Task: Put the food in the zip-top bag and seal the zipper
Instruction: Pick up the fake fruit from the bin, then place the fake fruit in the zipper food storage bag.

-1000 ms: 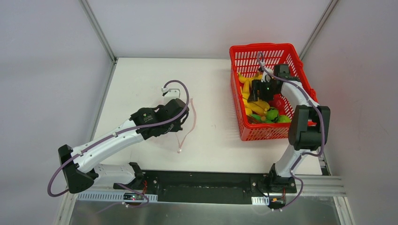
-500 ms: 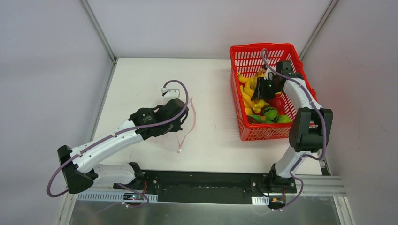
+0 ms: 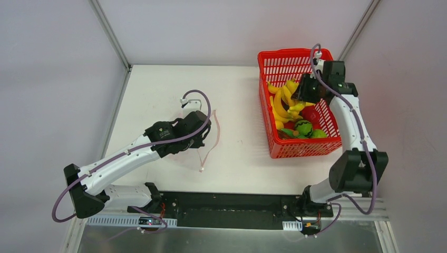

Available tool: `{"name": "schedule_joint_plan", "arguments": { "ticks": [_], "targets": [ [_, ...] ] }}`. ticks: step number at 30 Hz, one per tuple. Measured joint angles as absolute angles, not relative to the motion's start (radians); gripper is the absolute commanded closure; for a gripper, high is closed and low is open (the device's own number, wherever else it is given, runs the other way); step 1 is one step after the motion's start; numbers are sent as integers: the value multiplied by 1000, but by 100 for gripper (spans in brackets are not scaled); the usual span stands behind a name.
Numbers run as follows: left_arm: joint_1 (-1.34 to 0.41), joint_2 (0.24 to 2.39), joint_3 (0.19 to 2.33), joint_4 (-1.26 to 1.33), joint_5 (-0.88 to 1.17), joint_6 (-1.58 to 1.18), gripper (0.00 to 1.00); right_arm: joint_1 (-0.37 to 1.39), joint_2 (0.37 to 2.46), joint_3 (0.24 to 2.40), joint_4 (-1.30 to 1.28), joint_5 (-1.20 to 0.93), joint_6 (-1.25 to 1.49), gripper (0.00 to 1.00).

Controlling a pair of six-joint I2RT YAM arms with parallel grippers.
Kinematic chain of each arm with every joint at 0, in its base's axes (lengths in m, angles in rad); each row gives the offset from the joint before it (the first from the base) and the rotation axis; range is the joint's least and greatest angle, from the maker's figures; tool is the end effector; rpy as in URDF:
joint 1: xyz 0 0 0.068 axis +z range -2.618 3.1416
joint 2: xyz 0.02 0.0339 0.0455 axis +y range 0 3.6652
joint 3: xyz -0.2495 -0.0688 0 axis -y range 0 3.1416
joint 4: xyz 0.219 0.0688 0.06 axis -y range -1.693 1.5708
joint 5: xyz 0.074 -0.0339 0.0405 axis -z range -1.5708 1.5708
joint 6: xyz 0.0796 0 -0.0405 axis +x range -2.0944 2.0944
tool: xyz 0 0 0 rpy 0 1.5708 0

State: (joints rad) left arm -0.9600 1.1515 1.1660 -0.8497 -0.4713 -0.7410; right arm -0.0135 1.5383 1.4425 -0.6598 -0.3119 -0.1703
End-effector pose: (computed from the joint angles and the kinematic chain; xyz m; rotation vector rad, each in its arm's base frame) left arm 0.1637 -0.1708 0.2971 0.0398 2.3109 -0.3020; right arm 0.3449 0.0198 0.2990 -0.3345 2.2719 0.2679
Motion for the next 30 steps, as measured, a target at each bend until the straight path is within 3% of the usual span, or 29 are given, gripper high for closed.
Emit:
{"name": "schedule_joint_plan", "arguments": {
  "ticks": [7, 16, 23, 30],
  "targets": [
    [-960, 1151, 1166, -841, -470, -746, 100, -13, 1250, 1313, -487, -287, 62, 83],
    [-960, 1148, 1166, -816, -449, -749, 100, 53, 1004, 1149, -241, -543, 342, 84],
    [-960, 1131, 1162, -779, -433, -755, 100, 271, 995, 1072, -171, -626, 487, 84],
    [-960, 1131, 1162, -763, -427, -760, 100, 581, 1042, 1016, -145, -551, 532, 84]
  ]
}}
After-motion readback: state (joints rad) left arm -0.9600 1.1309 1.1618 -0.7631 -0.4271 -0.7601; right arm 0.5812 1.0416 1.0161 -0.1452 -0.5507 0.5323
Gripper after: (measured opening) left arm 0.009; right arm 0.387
